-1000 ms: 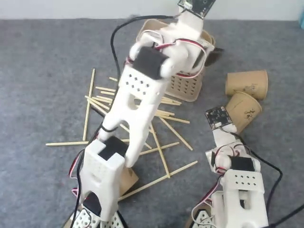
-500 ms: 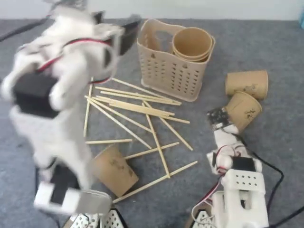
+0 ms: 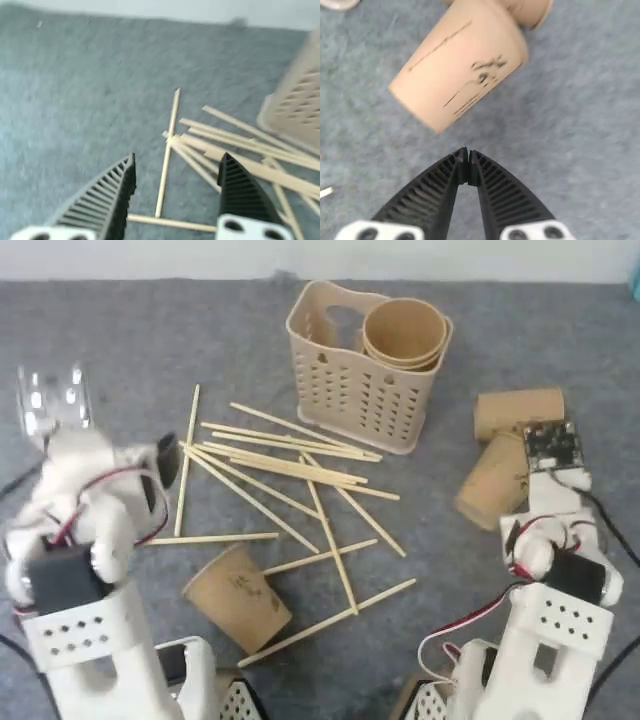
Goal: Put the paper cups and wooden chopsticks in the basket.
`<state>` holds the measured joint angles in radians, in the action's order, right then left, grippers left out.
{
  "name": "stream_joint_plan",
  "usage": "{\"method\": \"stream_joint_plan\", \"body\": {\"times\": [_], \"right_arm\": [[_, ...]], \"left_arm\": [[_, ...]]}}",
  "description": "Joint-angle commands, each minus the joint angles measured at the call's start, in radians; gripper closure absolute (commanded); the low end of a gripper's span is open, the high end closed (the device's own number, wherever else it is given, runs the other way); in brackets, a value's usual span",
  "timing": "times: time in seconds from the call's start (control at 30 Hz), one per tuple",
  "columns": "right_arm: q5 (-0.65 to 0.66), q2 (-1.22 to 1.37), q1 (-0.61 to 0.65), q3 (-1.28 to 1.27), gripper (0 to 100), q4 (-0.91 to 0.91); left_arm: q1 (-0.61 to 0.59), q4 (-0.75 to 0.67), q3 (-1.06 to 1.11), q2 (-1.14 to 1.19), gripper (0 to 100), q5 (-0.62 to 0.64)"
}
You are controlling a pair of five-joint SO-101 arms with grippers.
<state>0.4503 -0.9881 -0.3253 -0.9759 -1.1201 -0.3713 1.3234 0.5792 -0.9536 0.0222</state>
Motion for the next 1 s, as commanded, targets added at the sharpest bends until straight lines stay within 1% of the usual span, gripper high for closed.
{"method": "stream_joint_plan", "body": {"times": [0.0, 0.1, 0.17, 0.23, 0.3, 0.4, 0.6, 0.7, 0.83, 0.97], "right_arm": [[0.040, -0.019, -0.024, 0.124, 99.1, 0.015], [0.035, -0.002, -0.022, 0.183, 99.1, 0.019], [0.032, 0.061, -0.022, 0.253, 99.1, 0.010], [0.029, 0.168, -0.025, 0.339, 99.1, 0.008], [-0.006, 0.305, -0.039, 0.442, 99.1, -0.001], [-0.058, 0.538, -0.050, 0.631, 99.1, -0.031], [-0.127, 0.957, -0.044, 1.003, 99.1, -0.125], [-0.133, 1.127, -0.045, 1.149, 99.1, -0.142], [-0.133, 1.291, -0.041, 1.266, 99.1, -0.183], [-0.133, 1.376, 0.013, 1.301, 99.0, -0.263]], "left_arm": [[-0.092, -0.221, 0.383, -0.075, 75, -0.052], [-0.120, -0.318, 0.519, -0.063, 75, -0.060], [-0.127, -0.374, 0.595, -0.058, 75, -0.060], [-0.127, -0.428, 0.670, -0.060, 75, -0.060], [-0.123, -0.491, 0.739, -0.061, 75, -0.061], [-0.126, -0.585, 0.773, -0.060, 75, -0.069], [-0.126, -0.591, 0.779, -0.060, 75, -0.071], [-0.126, -0.597, 0.788, -0.060, 75, -0.072], [-0.126, -0.598, 0.788, -0.060, 75, -0.072], [-0.126, -0.617, 0.789, -0.060, 75, -0.072]]}}
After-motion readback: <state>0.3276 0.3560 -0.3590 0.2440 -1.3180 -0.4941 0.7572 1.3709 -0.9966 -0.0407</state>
